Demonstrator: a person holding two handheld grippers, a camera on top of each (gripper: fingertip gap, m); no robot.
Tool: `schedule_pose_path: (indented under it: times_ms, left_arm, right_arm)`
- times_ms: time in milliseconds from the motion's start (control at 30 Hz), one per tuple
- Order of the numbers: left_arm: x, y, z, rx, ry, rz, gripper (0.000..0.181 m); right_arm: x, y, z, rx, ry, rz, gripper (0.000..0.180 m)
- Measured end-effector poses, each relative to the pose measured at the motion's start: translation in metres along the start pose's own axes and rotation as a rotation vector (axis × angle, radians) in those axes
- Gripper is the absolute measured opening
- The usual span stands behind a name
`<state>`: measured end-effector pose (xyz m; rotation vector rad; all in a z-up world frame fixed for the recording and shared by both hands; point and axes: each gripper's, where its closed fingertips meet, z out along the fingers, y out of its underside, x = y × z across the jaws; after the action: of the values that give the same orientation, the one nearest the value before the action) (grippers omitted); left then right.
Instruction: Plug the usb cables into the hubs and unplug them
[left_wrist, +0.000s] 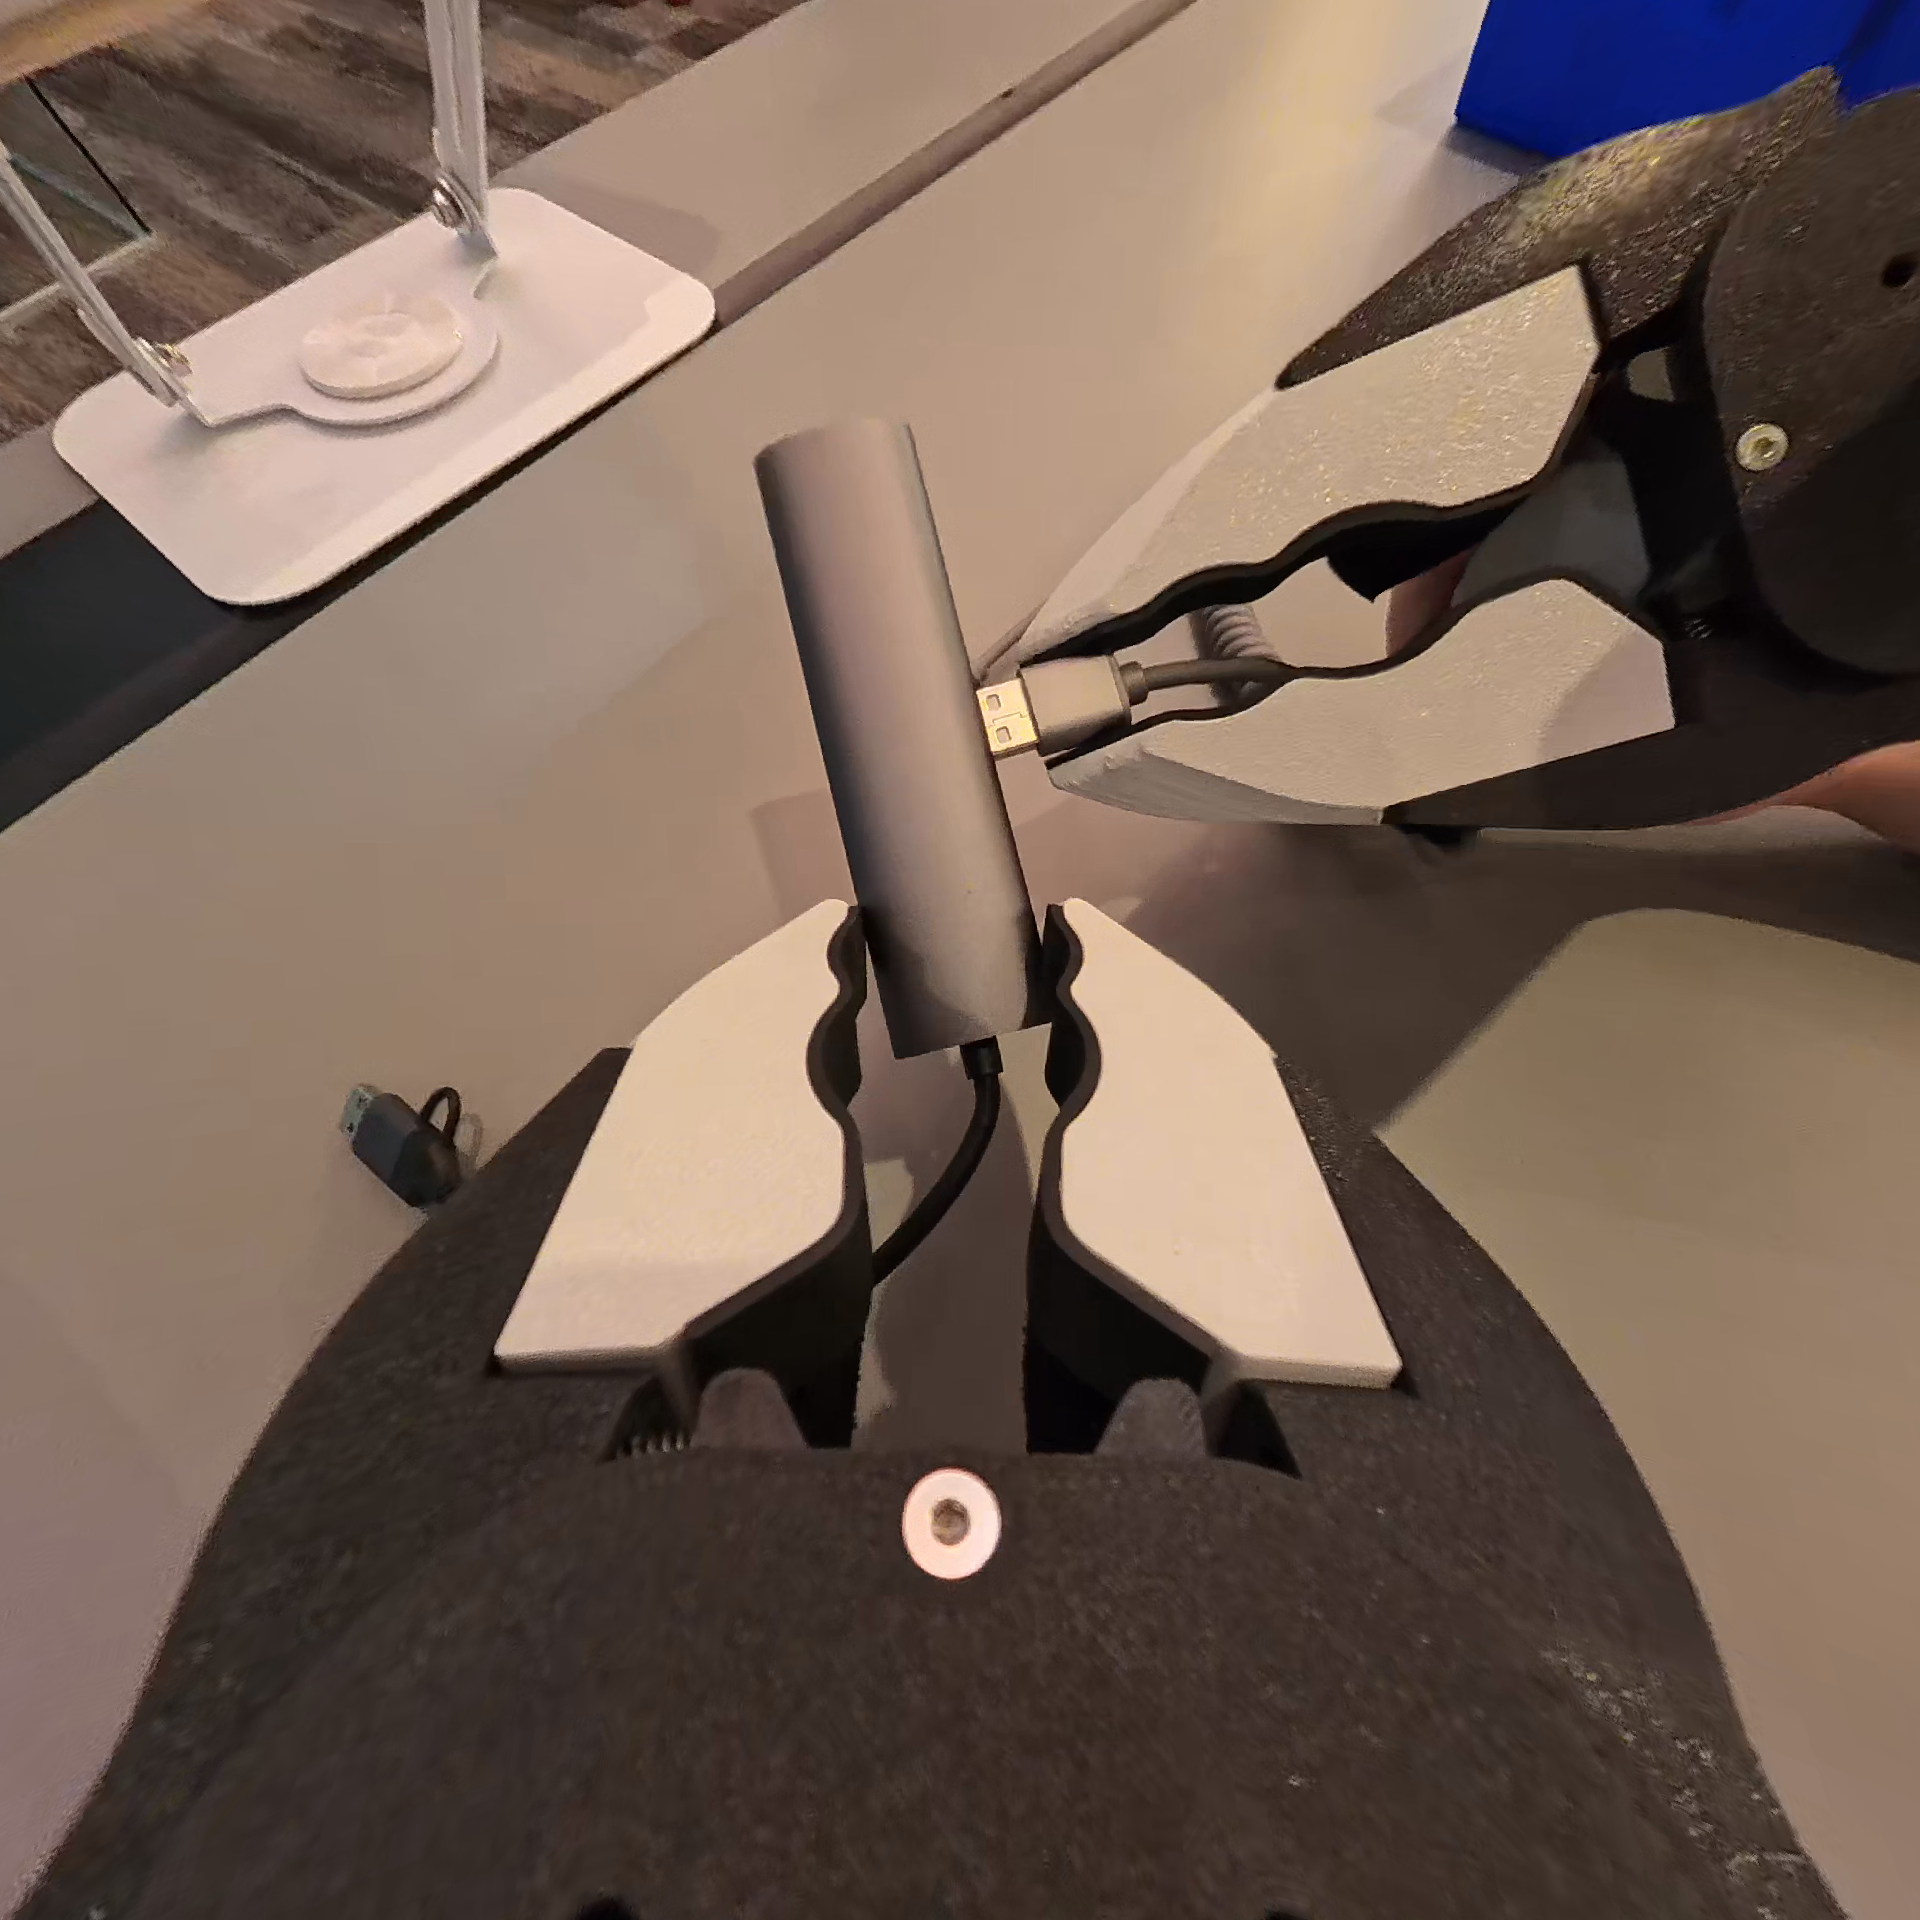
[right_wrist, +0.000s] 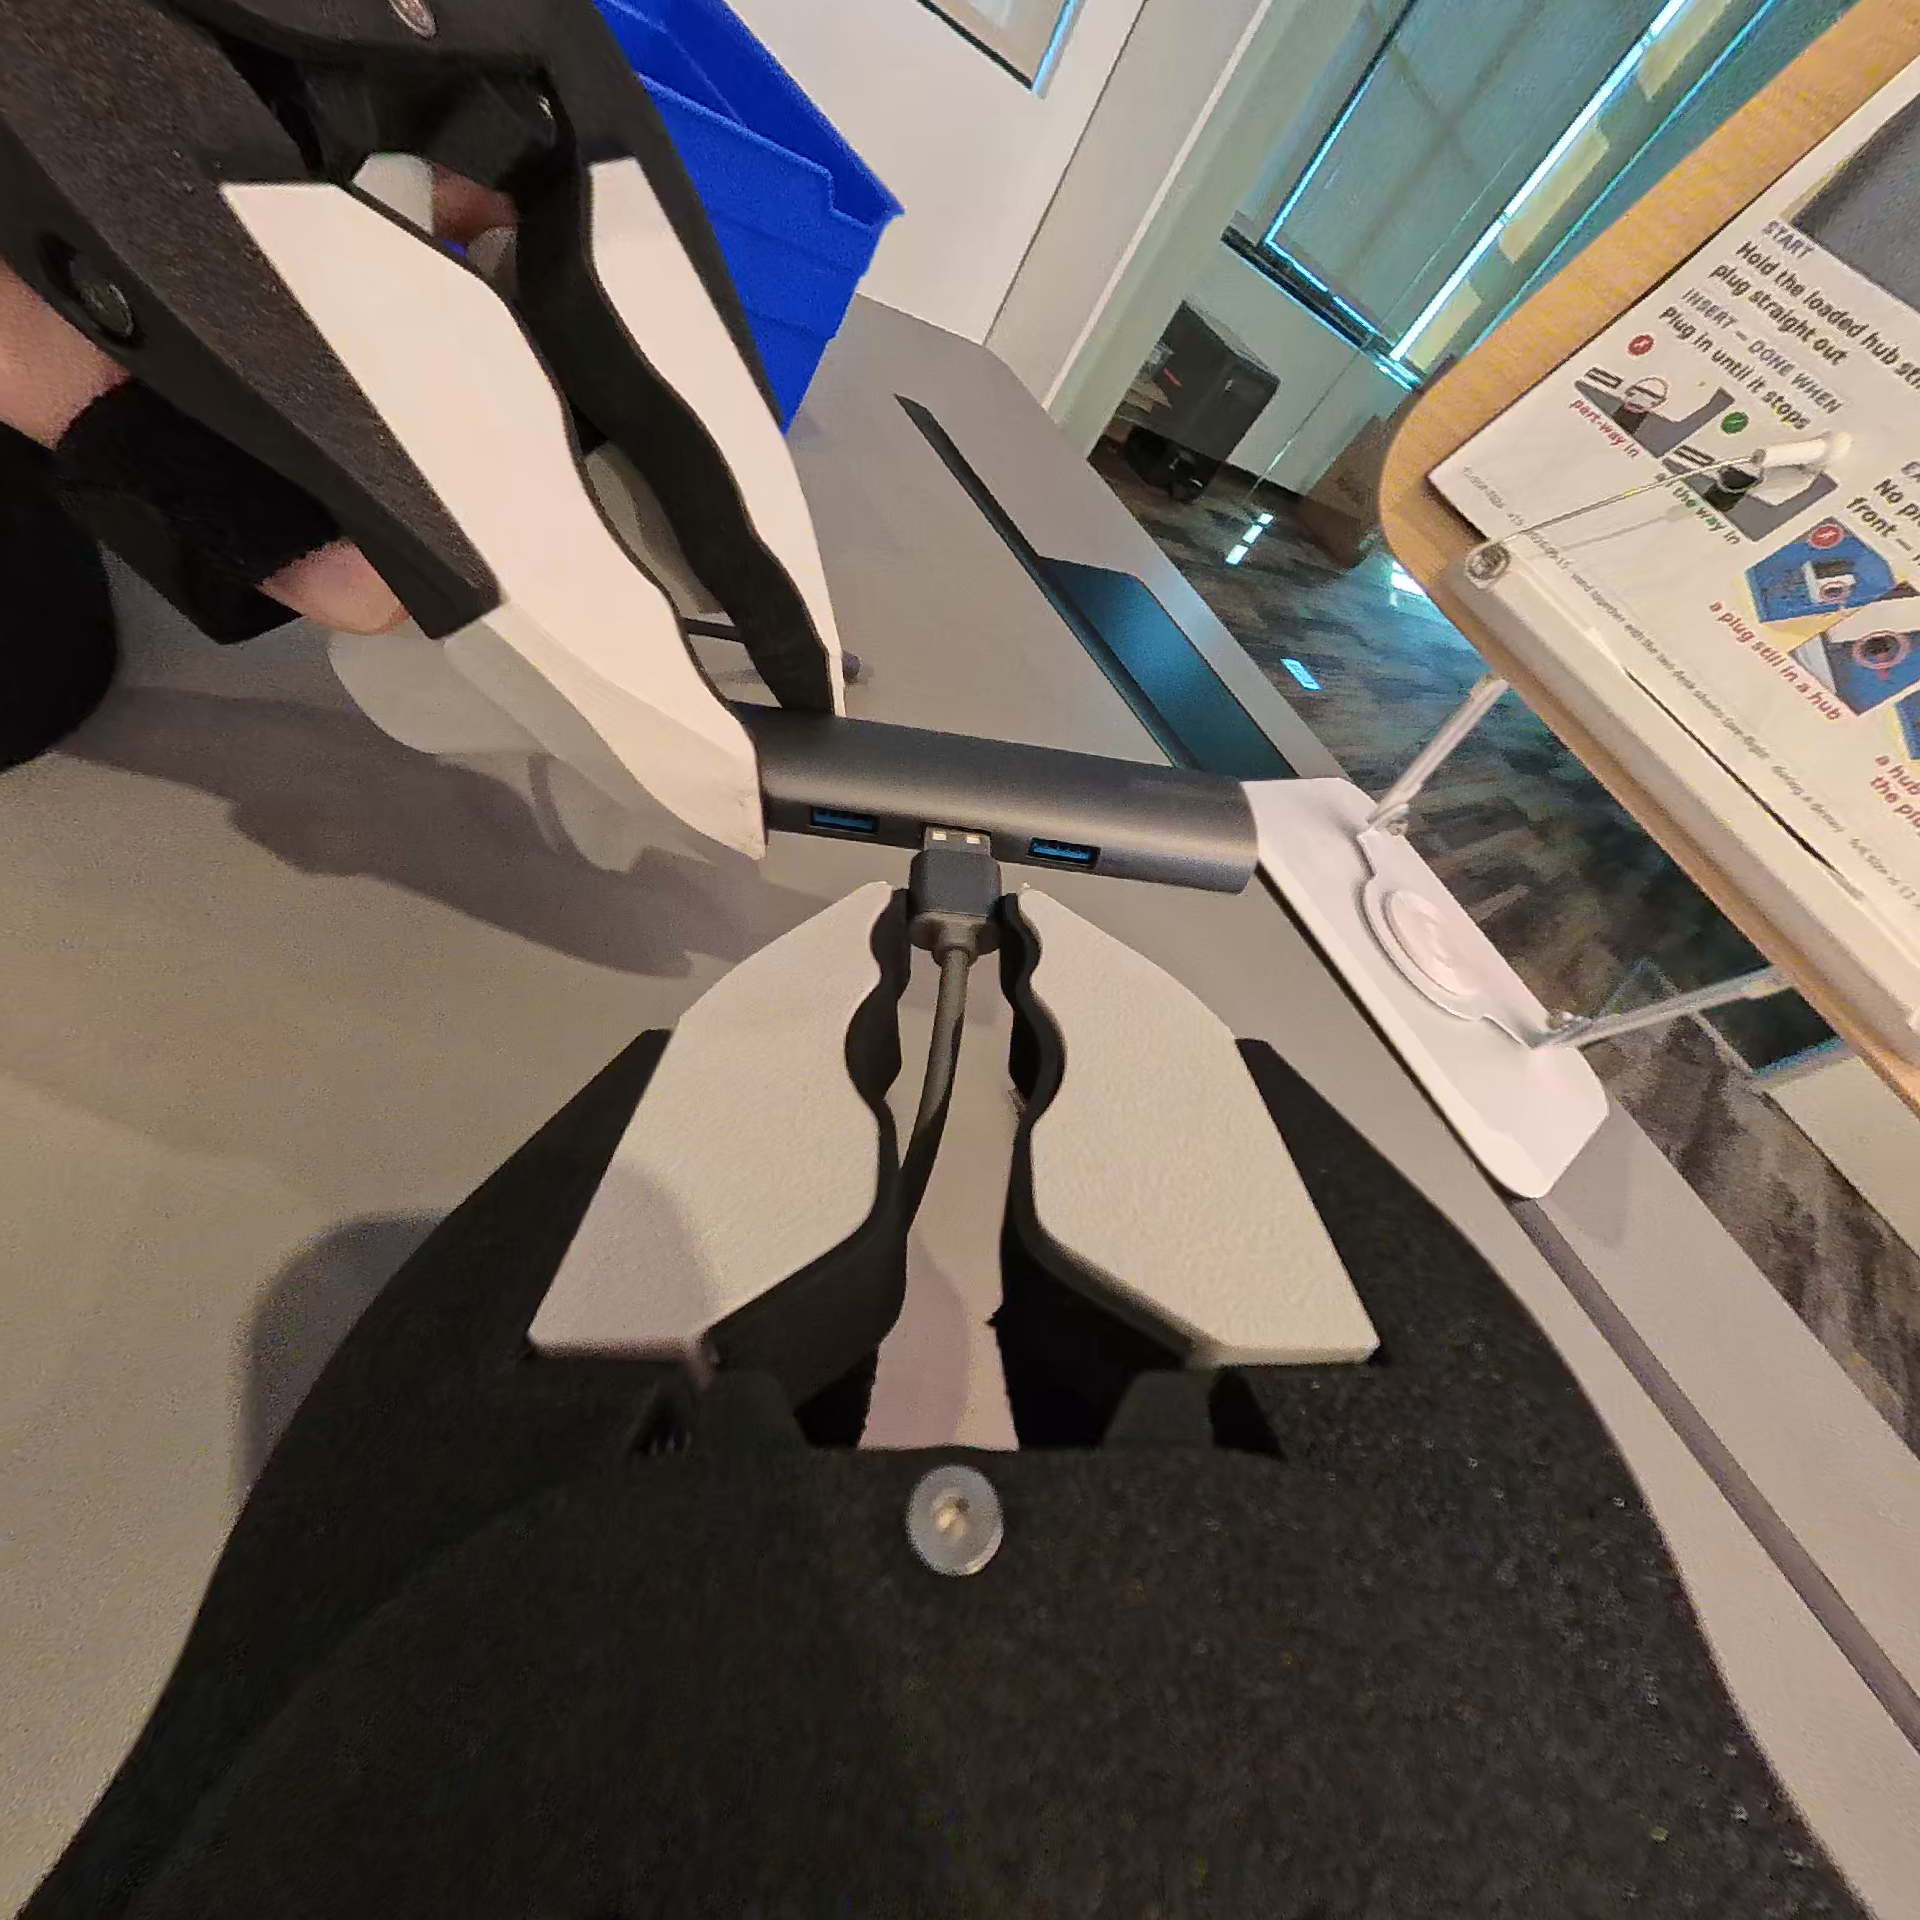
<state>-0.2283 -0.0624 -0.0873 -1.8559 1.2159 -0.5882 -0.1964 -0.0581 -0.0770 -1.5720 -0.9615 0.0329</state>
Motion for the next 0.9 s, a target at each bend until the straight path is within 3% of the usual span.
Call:
schedule_pose_path:
  times_ms: [733, 900]
  left_arm:
    - [-0.019, 0.003, -0.002, 0.051, 0.041, -0.225, 0.031]
    - [-0.025, 0.045, 0.010, -0.152, 0.054, -0.269, 0.031]
  right_arm:
    - [0.002, -0.002, 0.001, -0.002, -0.006, 0.063, 0.016]
    - [-0.004, 0.007, 0.002, -0.010, -0.078, 0.159, 0.016]
